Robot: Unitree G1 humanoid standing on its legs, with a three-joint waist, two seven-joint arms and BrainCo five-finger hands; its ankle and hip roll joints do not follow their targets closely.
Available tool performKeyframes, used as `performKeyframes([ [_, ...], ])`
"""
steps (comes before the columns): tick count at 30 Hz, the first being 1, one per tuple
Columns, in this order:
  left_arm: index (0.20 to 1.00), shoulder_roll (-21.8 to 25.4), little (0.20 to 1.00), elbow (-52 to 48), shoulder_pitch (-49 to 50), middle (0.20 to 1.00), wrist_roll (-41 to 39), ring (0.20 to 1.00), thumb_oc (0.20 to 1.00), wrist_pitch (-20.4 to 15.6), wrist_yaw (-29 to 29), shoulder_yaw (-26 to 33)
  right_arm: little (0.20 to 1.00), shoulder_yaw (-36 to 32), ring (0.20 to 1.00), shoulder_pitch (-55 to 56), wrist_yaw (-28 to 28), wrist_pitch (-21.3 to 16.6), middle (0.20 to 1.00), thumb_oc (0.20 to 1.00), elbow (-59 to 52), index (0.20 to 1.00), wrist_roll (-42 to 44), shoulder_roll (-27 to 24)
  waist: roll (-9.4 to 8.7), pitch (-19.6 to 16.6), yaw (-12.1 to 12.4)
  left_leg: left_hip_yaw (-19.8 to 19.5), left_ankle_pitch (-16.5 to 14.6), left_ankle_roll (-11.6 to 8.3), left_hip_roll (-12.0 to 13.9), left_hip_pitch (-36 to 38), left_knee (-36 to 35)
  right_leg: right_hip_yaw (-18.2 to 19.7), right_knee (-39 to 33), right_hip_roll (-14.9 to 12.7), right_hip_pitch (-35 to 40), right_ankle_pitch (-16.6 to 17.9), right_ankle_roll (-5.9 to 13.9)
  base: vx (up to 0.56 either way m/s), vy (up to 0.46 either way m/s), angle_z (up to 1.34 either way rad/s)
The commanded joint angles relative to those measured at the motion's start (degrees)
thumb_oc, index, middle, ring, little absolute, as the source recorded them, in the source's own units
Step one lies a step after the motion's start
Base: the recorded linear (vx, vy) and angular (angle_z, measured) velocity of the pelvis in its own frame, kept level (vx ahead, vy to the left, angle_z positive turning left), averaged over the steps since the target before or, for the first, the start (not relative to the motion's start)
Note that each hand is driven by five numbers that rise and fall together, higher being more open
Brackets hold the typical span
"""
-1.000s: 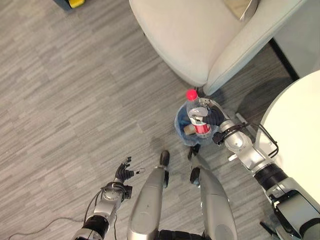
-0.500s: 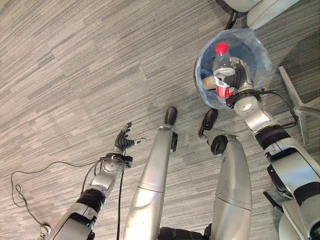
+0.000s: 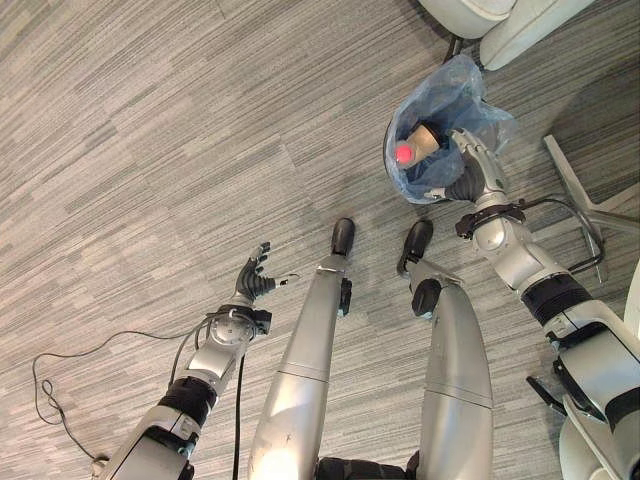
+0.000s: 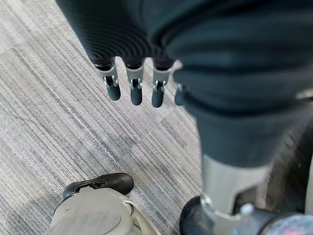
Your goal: Gather garbage on tea table into small bin, then transfer packed bag to large trash can.
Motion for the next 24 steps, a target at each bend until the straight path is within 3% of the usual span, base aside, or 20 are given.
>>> performKeyframes([
  [1, 1.000, -1.22, 1.000, 1.30, 4.07, 1.000, 1.65, 1.000, 1.000, -1.45, 0.93, 0.75, 1.000, 3.34, 1.000, 2.06, 0.28, 1.09, 1.000, 1.000, 2.57, 1.000, -6.66, 0.72, 1.15, -6.41, -0.43, 0.25, -1.64, 0.35, -0.53, -1.39, -3.81, -0.78, -0.76, -1.17, 1.82, -8.40, 4.46, 0.00, 0.000, 0.00],
  [12, 1.000, 1.58, 1.000, 1.36, 1.87, 1.000, 0.54, 1.000, 1.000, -2.31, 1.25, -1.88, 1.000, 13.96, 1.000, -4.20, 5.94, 4.80, 1.000, 1.000, 22.11, 1.000, -9.70, 6.45, 3.39, -4.59, 1.51, -0.30, -0.10, 0.14, -1.95, -5.87, -2.64, -1.07, 2.91, -2.37, -3.27, -9.14, 4.37, 0.01, -0.020, 0.07],
  [13, 1.000, 1.44, 1.000, 1.58, 1.61, 1.000, 0.62, 1.000, 1.000, -2.24, 1.15, -2.26, 0.589, 13.89, 0.589, -3.87, 6.42, 4.70, 0.589, 0.589, 22.95, 0.589, -9.23, 7.53, 3.47, -4.46, 1.56, -0.38, 0.06, 0.13, -2.05, -6.06, -2.63, -1.09, 3.13, -2.39, -3.46, -9.18, 4.28, 0.00, -0.025, 0.12],
  [14, 1.000, 1.46, 1.000, 1.61, 1.60, 1.000, 0.62, 1.000, 1.000, -2.25, 1.15, -2.27, 0.363, 13.90, 0.363, -3.89, 6.38, 4.66, 0.363, 0.363, 23.06, 0.363, -9.21, 7.61, 3.44, -4.50, 1.55, -0.38, 0.06, 0.13, -2.07, -6.10, -2.63, -1.09, 3.15, -2.41, -3.50, -9.20, 4.28, 0.01, -0.019, 0.11],
  [15, 1.000, 1.19, 1.000, 1.87, 1.14, 1.000, 0.59, 1.000, 1.000, -2.21, 1.05, -2.68, 0.200, 13.88, 0.200, -3.84, 6.47, 4.35, 0.200, 0.200, 23.02, 0.200, -8.20, 8.51, 3.55, -4.49, 1.74, -0.33, 0.40, 0.07, -2.11, -6.25, -2.93, -1.15, 3.20, -2.35, -3.78, -9.14, 4.17, 0.01, -0.016, 0.12],
  [24, 1.000, 0.15, 1.000, 2.75, -0.41, 1.000, 0.87, 1.000, 1.000, -2.12, 1.31, -2.28, 0.200, 11.25, 0.200, -5.31, 4.39, 2.86, 0.200, 0.200, 14.70, 0.200, -4.90, 7.50, 2.91, -4.61, 1.45, -0.42, 1.37, -0.13, -1.63, -3.53, -6.64, -1.75, -0.21, -1.27, -0.93, -7.81, 4.69, -0.02, -0.015, 0.02],
])
